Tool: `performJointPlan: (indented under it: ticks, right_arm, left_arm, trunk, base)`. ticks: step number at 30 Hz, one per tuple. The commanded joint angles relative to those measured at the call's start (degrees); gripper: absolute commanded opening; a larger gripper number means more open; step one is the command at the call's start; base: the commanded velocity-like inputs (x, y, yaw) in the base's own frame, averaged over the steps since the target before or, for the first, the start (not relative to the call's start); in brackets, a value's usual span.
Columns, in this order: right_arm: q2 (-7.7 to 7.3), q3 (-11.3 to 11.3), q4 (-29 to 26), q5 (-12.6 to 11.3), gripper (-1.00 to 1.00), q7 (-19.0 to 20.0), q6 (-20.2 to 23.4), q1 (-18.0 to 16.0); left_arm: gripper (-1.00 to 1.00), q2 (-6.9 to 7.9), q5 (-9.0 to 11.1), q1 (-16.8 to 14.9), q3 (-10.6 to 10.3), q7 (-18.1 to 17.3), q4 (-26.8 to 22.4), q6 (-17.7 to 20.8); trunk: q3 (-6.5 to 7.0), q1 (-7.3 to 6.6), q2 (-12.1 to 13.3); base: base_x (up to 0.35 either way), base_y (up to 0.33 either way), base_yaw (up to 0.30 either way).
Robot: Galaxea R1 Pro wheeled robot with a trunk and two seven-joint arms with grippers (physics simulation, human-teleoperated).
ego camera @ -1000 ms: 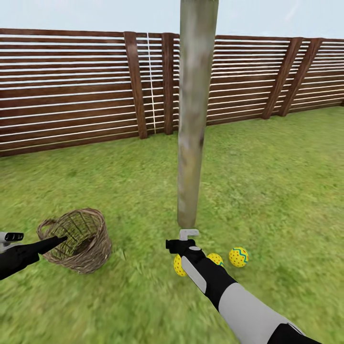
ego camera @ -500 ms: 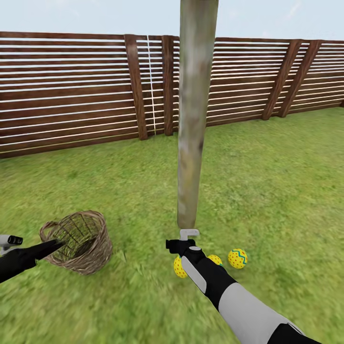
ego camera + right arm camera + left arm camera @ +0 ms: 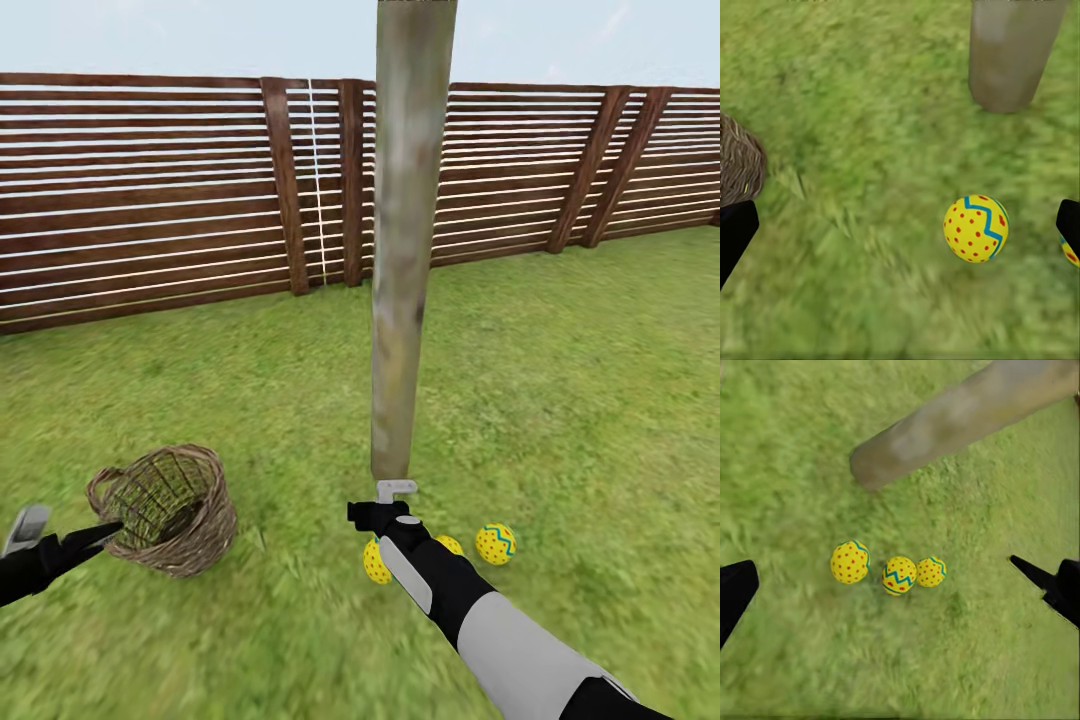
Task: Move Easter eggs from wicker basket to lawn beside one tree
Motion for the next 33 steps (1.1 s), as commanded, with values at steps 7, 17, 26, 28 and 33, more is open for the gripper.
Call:
performJointPlan:
  ticks: [7, 17, 26, 28, 33]
  right_arm:
    - [0.0, -0.2, 0.5, -0.4, 1.0, -0.6, 0.4, 0.0]
    - [-2.99, -0.6, 0.6, -0.4, 1.0, -0.7, 0.1, 7.1]
    - [-7.76, -0.8, 0.7, -0.4, 1.0, -1.1, -4.3, 15.7]
    - [-9.17, -0.8, 0.9, -0.4, 1.0, -1.3, -6.2, 17.6]
    - [-10.57, -1.3, 4.4, -0.4, 1.0, -1.6, -11.0, 20.0]
  left_arm:
    - [1.0, -0.42, 0.0, 0.0, -0.2, 13.8, 8.1, -6.5]
    - [1.0, -2.93, -0.4, 0.0, -4.2, 34.1, 21.4, -18.4]
    - [1.0, -6.47, -0.5, 0.0, -13.6, 48.2, 34.9, -32.7]
    - [1.0, -7.14, -0.5, 0.0, -14.9, 51.2, 37.6, -35.6]
    - [1.0, -10.75, -0.6, 0.0, -18.7, 59.2, 44.5, -43.3]
  trunk:
    - [1.22, -1.55, 2.8]
    - [3.01, -3.74, 6.8]
    - [4.63, -5.72, 10.4]
    - [4.99, -6.16, 11.2]
    - [5.88, -7.26, 13.2]
  base:
    - [0.0, 0.0, 0.0]
    - [0.0, 0.0, 0.0]
    - [0.0, 0.0, 0.0]
    - [0.0, 0.0, 0.0]
    - [0.0, 0.0, 0.0]
